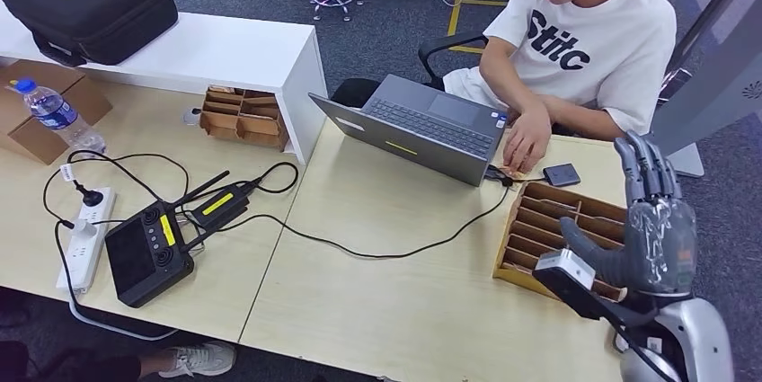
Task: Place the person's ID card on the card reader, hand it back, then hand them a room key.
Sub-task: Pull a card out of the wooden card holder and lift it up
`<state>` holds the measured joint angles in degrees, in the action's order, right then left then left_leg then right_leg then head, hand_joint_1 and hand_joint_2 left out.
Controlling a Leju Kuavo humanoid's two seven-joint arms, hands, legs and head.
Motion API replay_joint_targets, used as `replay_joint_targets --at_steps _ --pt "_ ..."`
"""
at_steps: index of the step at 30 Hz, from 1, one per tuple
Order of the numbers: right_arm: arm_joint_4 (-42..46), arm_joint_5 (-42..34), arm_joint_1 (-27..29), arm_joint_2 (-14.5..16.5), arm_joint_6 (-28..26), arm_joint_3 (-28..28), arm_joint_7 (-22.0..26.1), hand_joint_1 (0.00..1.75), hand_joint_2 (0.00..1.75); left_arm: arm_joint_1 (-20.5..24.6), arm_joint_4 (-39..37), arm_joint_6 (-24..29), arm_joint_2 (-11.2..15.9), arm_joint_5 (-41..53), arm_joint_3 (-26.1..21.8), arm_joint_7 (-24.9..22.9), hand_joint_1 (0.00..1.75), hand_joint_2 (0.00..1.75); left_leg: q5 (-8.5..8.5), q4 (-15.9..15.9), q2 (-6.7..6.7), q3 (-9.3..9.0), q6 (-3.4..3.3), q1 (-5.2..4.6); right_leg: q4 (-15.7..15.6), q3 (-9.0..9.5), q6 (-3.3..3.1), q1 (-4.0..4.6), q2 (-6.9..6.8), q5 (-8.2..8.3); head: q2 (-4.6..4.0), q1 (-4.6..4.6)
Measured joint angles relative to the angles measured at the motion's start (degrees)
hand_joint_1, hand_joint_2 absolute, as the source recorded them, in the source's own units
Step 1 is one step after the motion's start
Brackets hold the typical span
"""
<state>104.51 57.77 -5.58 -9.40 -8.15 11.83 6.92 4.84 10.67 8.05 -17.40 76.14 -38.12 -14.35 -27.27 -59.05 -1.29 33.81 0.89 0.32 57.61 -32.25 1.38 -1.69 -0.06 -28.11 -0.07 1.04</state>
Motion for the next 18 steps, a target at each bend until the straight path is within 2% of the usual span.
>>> replay_joint_targets --at_steps 3,8,13,18 --pt "3.23 0.31 3.87 0.0 -0.76 -0.89 0.43 0.0 1.75 -0.05 0.0 0.19 0.0 -0.13 -0.33 0.08 0.0 1.75 0.0 0.01 0.06 -0.02 0.01 0.0 0.0 0.0 -0.01 0.0 0.04 0.0 0.0 -0.01" --pt "5.65 0.53 6.32 0.0 -0.9 -1.69 0.47 0.0 1.75 -0.08 0.0 0.4 0.0 -0.18 -0.56 0.16 0.0 1.75 0.02 0.0 0.08 -0.05 0.0 0.0 0.01 0.02 -0.01 0.0 0.06 0.01 0.0 -0.01" --pt "5.34 2.27 7.49 0.0 -0.84 -2.09 0.0 0.0 1.75 -0.14 0.0 0.47 0.0 0.01 -0.96 0.32 0.0 1.75 0.02 0.0 0.08 -0.05 0.0 0.0 0.01 0.04 -0.01 0.0 0.08 0.02 0.0 -0.01" --pt "1.16 4.65 6.02 0.02 0.42 -1.5 -1.16 0.0 1.75 -0.14 0.0 0.27 0.0 0.68 -0.98 0.3 0.0 1.75 0.02 0.0 0.09 -0.05 0.0 0.0 0.02 0.05 -0.01 0.0 0.08 0.02 0.0 0.0"
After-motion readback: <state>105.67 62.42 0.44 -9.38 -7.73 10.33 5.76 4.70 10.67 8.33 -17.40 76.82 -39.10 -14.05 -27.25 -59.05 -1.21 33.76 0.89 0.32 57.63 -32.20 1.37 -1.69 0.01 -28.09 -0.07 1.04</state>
